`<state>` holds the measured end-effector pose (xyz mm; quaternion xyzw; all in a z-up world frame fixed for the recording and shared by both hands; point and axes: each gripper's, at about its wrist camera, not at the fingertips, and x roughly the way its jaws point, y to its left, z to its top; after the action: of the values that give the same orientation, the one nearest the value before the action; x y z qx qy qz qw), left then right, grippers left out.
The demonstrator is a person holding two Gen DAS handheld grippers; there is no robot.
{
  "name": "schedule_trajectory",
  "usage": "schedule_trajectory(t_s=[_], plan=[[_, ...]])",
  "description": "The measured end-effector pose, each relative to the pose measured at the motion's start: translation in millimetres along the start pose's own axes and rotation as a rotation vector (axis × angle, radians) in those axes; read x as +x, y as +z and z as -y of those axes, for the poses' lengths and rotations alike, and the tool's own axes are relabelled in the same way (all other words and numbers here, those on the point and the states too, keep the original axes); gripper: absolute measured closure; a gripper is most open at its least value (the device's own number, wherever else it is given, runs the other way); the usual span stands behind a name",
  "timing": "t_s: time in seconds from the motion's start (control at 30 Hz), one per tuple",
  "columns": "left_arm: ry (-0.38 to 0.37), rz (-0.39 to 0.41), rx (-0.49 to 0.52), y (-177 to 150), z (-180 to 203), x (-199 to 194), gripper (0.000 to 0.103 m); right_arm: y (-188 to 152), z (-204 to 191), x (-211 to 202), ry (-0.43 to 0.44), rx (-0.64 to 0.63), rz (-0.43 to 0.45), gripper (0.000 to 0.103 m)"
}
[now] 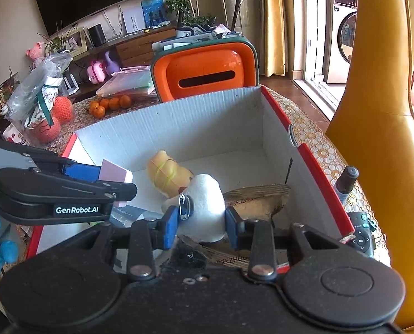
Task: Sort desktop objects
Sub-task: 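Carry the pink pad and white toy over the red shoebox, then open left tool dropping pink pad while right tool releases white toy into box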
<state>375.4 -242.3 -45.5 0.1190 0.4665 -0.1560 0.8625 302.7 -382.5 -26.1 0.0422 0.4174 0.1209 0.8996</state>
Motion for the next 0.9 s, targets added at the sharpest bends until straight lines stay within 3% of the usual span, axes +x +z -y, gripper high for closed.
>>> schedule_trajectory(t_s=[0.6,0.67,0.73,0.77,0.9], plan=[[0.006,-0.112,0.027,6,3,32,0.062,-2,-16,27,-0.052,-0.107,-0.088,0.066],[0.004,-0.108,0.02,6,2,32,0.058,-3,-15,27,-0.054,-0.107,-0.088,0.066],[0.004,-0.096,0.013,5,1,29,0.04,-3,-16,27,-0.055,-0.112,-0.089,0.064],[0.007,-0.085,0.011,5,1,27,0.037,-3,-17,27,-0.054,-0.113,-0.09,0.064],[0.005,-0.062,0.01,4,0,18,0.035,-4,-18,24,-0.049,-0.118,-0.09,0.062]])
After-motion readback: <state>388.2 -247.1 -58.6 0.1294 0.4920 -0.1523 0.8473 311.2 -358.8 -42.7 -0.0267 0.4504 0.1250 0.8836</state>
